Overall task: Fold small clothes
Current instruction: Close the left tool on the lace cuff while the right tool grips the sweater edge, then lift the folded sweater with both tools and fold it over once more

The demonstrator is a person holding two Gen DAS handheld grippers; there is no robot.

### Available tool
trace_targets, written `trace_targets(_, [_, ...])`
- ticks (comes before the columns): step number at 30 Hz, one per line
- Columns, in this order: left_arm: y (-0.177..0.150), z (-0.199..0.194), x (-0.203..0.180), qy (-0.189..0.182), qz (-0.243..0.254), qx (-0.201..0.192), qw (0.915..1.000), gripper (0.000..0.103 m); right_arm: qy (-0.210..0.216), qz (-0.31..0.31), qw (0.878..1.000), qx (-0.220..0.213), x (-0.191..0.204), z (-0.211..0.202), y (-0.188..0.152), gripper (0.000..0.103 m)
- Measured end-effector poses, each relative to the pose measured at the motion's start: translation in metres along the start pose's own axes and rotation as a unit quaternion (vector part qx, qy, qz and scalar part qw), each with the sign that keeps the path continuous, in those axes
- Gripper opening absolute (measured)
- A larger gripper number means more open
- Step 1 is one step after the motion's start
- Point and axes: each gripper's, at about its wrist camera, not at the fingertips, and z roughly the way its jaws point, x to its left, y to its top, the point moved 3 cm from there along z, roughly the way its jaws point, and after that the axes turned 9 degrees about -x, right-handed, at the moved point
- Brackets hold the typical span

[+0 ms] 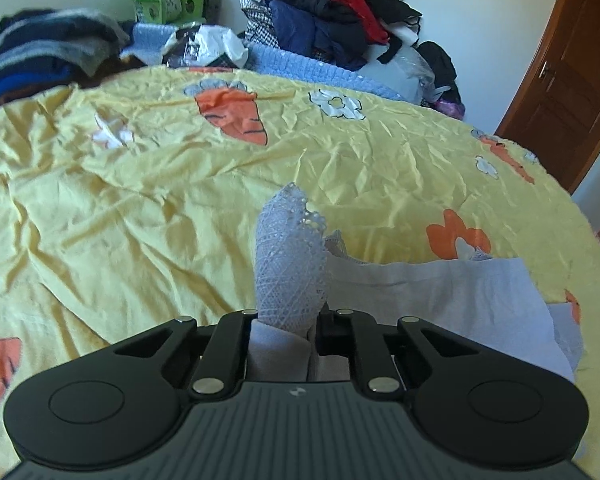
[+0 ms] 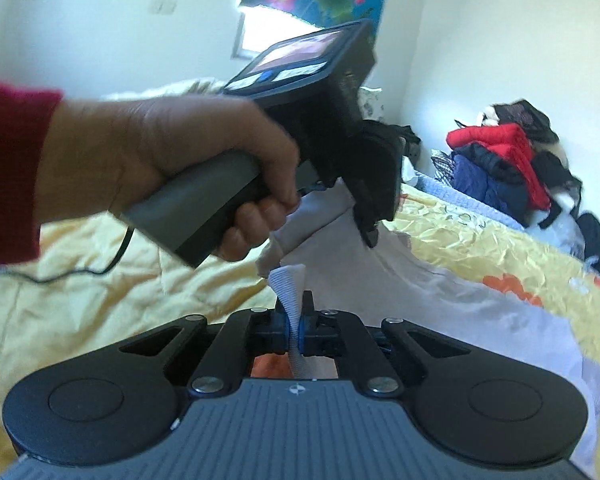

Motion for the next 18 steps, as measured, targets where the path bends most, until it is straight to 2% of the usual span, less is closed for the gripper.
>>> trace_targets(5, [0.004, -0.007, -0.014, 0.016, 0.022, -0.008, 0.9996, 0.014, -0.003, 0.039, 0.999, -0.008, -0.016, -0.013, 0.000, 0.005])
trace_targets(18, [0.018, -0.019, -0.043, 0.036, 0.042, -0.017, 0.9983, 0.014, -0.007, 0.115, 0.993, -0.026, -0.048, -0.032, 0.000, 0.005])
